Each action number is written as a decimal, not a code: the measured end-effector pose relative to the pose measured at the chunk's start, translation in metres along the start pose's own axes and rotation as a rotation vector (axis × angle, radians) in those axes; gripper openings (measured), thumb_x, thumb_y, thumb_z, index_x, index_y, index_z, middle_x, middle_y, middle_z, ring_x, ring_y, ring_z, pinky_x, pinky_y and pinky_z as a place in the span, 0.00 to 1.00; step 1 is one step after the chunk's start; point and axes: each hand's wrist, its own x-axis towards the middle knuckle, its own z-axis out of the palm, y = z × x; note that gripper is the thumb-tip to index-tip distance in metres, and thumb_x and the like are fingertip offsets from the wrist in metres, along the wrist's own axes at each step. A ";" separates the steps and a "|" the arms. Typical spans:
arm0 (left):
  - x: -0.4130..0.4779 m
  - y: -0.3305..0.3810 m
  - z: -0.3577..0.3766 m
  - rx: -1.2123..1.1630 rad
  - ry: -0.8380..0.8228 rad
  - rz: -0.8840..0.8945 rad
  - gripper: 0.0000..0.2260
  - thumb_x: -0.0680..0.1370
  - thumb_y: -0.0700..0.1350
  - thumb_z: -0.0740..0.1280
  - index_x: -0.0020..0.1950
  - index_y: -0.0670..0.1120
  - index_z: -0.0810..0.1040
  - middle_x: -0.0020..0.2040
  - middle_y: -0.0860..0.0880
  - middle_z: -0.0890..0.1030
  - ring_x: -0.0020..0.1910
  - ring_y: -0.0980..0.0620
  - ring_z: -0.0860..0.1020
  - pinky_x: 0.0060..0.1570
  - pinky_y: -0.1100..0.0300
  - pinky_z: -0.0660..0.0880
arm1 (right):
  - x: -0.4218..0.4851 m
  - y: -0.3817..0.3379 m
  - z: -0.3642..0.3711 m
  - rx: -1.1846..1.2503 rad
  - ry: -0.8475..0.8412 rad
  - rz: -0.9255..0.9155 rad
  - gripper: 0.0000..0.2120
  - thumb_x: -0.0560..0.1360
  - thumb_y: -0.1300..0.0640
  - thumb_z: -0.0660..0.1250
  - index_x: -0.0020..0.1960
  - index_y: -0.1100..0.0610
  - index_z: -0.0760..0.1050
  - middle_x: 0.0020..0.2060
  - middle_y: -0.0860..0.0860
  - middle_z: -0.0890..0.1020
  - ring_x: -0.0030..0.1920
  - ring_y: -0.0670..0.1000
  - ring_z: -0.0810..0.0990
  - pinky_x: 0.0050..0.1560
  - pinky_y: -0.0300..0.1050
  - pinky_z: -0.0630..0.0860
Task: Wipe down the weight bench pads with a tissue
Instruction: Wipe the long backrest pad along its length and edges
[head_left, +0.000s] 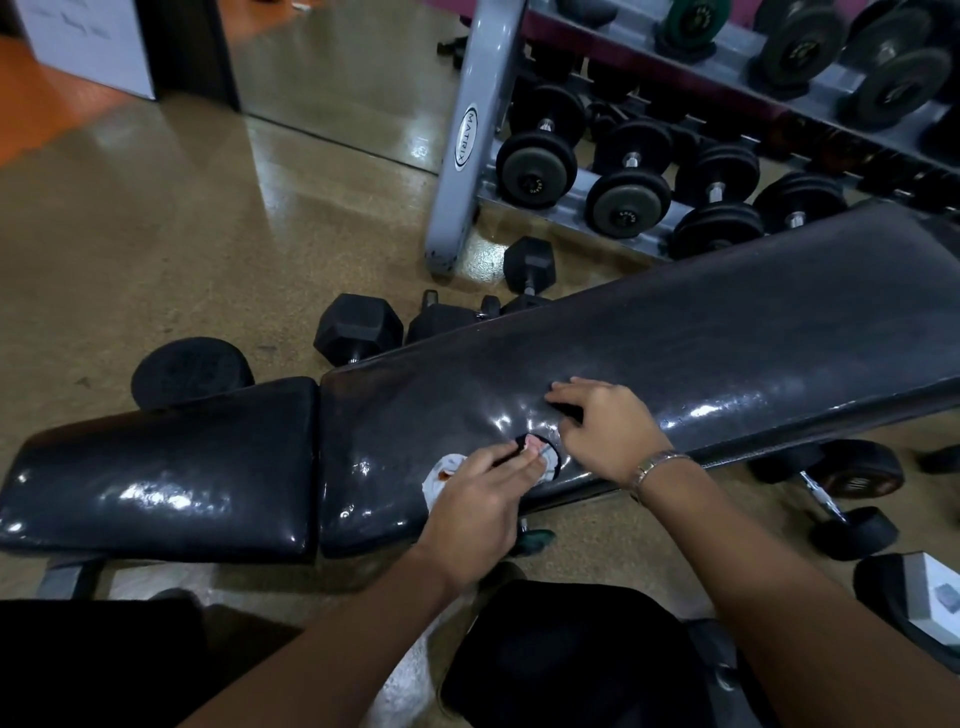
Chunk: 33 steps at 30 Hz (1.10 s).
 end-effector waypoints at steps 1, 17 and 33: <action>-0.002 0.000 0.000 0.020 -0.002 0.035 0.24 0.75 0.30 0.67 0.69 0.45 0.78 0.70 0.51 0.77 0.67 0.47 0.76 0.64 0.51 0.75 | 0.000 0.000 0.000 -0.003 -0.004 0.002 0.21 0.73 0.60 0.64 0.65 0.51 0.78 0.67 0.44 0.77 0.72 0.43 0.67 0.71 0.42 0.65; -0.004 -0.022 -0.027 -0.012 0.003 0.235 0.22 0.79 0.29 0.59 0.70 0.42 0.77 0.72 0.50 0.75 0.68 0.45 0.76 0.65 0.49 0.74 | 0.006 0.011 -0.015 0.086 -0.009 0.019 0.18 0.74 0.55 0.62 0.61 0.44 0.80 0.61 0.44 0.81 0.61 0.46 0.78 0.65 0.41 0.73; 0.179 -0.087 -0.013 0.049 0.088 -0.236 0.19 0.77 0.33 0.60 0.63 0.44 0.83 0.62 0.47 0.83 0.61 0.44 0.78 0.64 0.60 0.72 | 0.007 0.050 -0.018 -0.257 0.163 -0.112 0.23 0.70 0.52 0.58 0.62 0.48 0.80 0.65 0.48 0.78 0.68 0.52 0.73 0.70 0.51 0.67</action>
